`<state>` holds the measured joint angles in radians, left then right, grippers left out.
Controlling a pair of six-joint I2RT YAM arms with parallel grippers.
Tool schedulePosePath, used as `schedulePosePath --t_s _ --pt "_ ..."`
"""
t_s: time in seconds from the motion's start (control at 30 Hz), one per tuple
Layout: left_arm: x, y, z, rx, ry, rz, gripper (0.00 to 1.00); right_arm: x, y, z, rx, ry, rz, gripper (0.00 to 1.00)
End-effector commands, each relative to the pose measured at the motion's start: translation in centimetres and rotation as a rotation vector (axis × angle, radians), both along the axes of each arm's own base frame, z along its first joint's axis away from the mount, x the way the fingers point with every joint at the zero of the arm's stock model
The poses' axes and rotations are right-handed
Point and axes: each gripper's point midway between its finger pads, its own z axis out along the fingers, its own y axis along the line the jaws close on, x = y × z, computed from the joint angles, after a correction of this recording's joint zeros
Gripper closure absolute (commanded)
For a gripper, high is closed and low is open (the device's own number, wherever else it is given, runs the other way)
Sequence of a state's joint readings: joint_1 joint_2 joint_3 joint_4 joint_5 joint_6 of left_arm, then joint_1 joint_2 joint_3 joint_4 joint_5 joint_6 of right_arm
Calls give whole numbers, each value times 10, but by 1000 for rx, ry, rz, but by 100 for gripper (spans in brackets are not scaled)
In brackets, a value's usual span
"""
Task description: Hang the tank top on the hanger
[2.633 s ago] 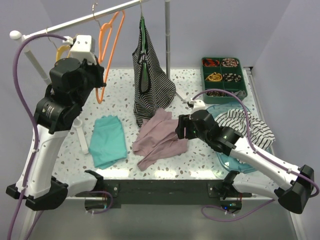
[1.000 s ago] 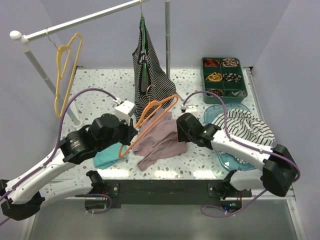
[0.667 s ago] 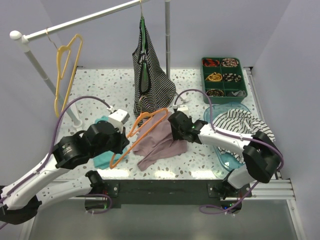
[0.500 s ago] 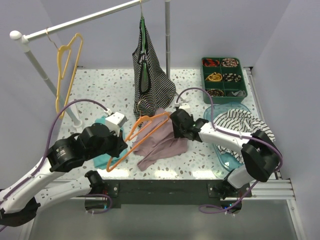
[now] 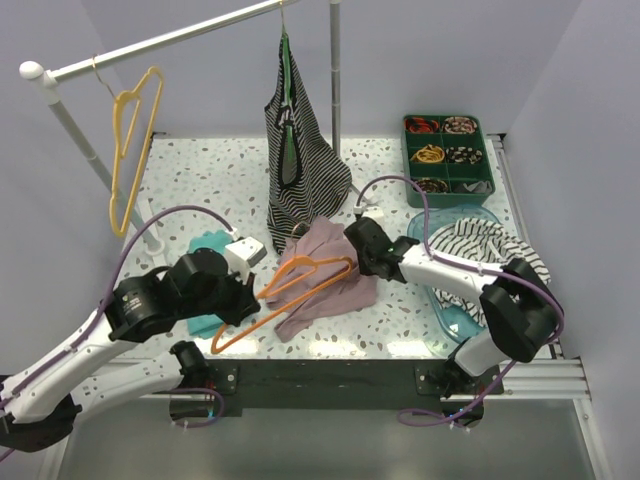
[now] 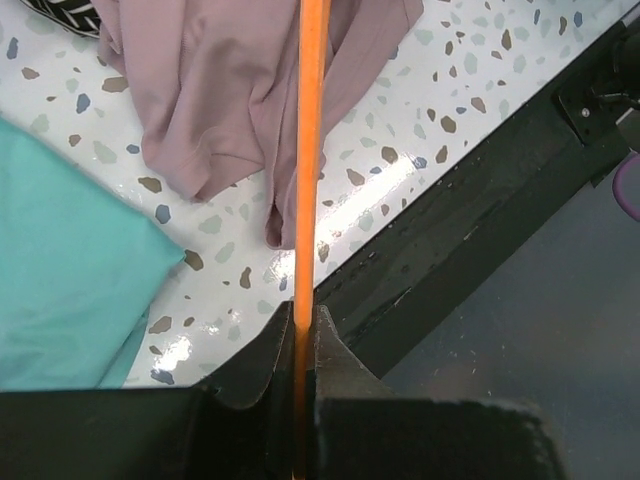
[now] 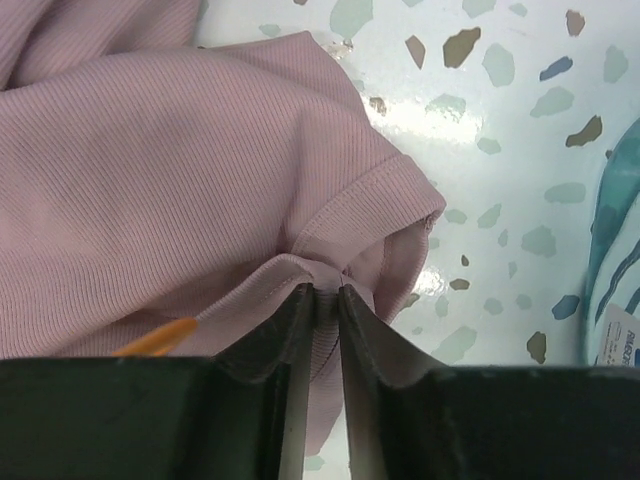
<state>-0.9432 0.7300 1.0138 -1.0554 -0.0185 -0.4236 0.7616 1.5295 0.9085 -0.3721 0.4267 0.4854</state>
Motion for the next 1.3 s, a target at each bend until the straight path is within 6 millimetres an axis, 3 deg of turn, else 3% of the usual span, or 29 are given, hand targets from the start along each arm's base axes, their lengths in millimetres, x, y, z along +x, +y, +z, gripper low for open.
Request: schedulePosePath --t_s 0.0,0.2,0.47,0.73,0.97,1.17,1.27 --pt "-3 -13 2 -29 -8 -78 100 1 -4 16 32 -43 -14 88" --pt "1 -20 -2 -21 -10 -100 100 -6 -4 31 79 -53 -12 100" --pt "15 -44 2 -48 -56 -152 100 -19 -2 64 167 -80 29 100" --pt "30 -70 4 -105 -114 -196 100 -19 1 116 219 -158 74 100" --pt "29 -73 2 -145 -115 -184 100 -18 4 142 203 -198 104 100" --pt "29 -75 0 -190 -132 -173 100 -23 24 177 240 -251 167 100" --pt "40 -81 -5 -221 -150 -117 100 -29 33 193 247 -283 194 100"
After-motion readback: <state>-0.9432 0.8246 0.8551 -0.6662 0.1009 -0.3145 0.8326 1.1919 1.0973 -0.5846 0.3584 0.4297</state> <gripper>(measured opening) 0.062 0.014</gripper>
